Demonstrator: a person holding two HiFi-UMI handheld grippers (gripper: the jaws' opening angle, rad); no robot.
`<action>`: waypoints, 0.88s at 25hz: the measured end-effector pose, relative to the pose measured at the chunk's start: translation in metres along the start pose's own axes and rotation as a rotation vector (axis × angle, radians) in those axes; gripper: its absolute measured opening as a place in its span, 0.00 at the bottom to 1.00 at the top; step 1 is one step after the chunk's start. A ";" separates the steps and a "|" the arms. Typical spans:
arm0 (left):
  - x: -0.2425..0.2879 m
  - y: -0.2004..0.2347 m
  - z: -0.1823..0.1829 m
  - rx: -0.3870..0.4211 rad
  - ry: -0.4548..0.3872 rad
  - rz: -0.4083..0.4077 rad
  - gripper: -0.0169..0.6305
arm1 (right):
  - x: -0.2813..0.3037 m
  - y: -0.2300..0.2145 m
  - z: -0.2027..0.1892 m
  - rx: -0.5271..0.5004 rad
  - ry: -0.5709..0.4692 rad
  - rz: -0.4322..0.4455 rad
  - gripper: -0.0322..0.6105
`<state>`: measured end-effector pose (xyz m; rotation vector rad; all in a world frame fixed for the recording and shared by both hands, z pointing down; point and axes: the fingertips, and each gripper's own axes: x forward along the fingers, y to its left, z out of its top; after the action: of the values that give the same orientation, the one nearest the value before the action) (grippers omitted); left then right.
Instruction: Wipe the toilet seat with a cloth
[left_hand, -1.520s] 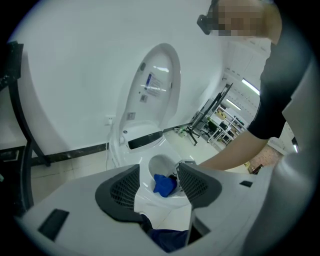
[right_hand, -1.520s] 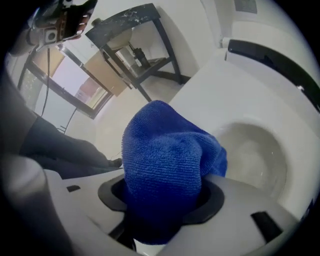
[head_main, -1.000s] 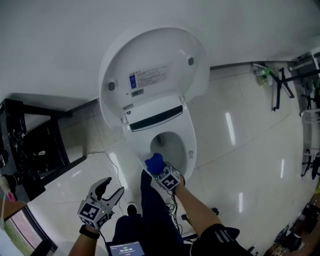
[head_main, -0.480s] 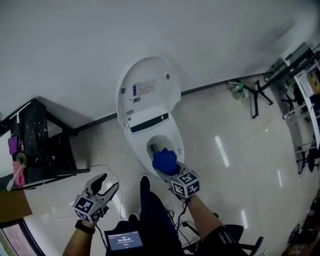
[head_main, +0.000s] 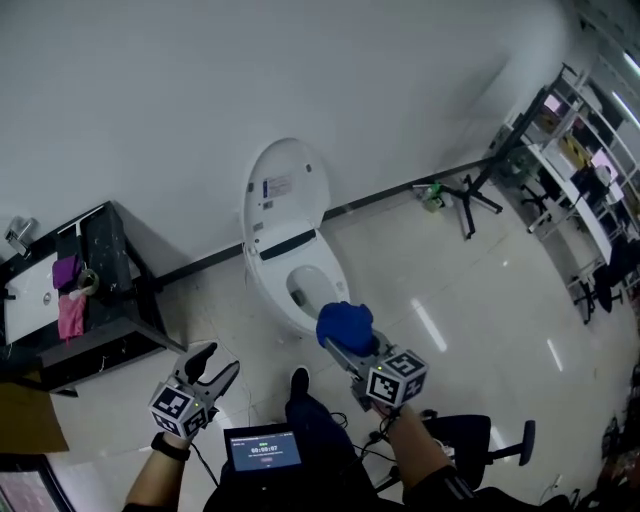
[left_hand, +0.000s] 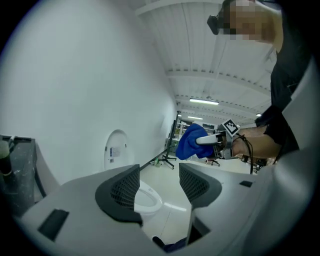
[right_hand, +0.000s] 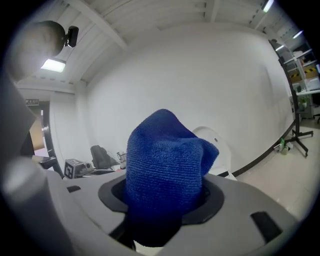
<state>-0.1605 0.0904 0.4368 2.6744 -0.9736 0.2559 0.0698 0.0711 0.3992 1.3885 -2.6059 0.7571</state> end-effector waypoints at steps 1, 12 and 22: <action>-0.012 -0.009 0.000 0.006 -0.006 -0.009 0.42 | -0.015 0.016 -0.002 -0.005 -0.001 0.000 0.44; -0.085 -0.061 -0.033 -0.086 -0.038 0.014 0.42 | -0.104 0.117 -0.048 -0.052 0.043 0.035 0.43; -0.086 -0.104 -0.032 -0.058 -0.051 -0.027 0.42 | -0.133 0.128 -0.048 -0.080 -0.024 0.037 0.43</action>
<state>-0.1603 0.2289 0.4233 2.6518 -0.9440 0.1518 0.0378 0.2533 0.3516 1.3397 -2.6557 0.6360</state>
